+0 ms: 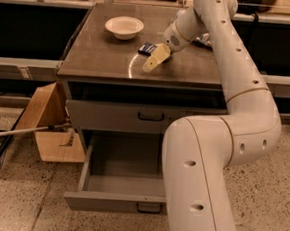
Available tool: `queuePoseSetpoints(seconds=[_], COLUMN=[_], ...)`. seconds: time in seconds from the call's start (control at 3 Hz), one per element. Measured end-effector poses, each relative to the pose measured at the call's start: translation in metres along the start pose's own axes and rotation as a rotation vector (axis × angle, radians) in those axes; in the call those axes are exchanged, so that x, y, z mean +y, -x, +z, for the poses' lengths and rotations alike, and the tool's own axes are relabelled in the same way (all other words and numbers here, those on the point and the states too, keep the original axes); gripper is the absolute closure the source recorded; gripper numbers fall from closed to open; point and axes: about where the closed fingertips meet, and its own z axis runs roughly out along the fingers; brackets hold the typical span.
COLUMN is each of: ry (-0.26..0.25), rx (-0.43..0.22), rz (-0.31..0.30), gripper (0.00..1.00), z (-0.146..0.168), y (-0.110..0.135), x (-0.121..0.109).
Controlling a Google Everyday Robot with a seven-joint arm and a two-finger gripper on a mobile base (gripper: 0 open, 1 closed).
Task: Place rxbar blueberry into middle drawer
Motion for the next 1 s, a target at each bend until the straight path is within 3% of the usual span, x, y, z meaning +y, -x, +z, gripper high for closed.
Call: queuePoseSetpoints(seconds=[0.33,1.0], ry=[0.000,0.000], rx=[0.000,0.000], rz=[0.000,0.000], gripper=[0.00,0.50], z=[0.0000,0.0001], y=[0.0000,0.0000], x=[0.0000,0.0000])
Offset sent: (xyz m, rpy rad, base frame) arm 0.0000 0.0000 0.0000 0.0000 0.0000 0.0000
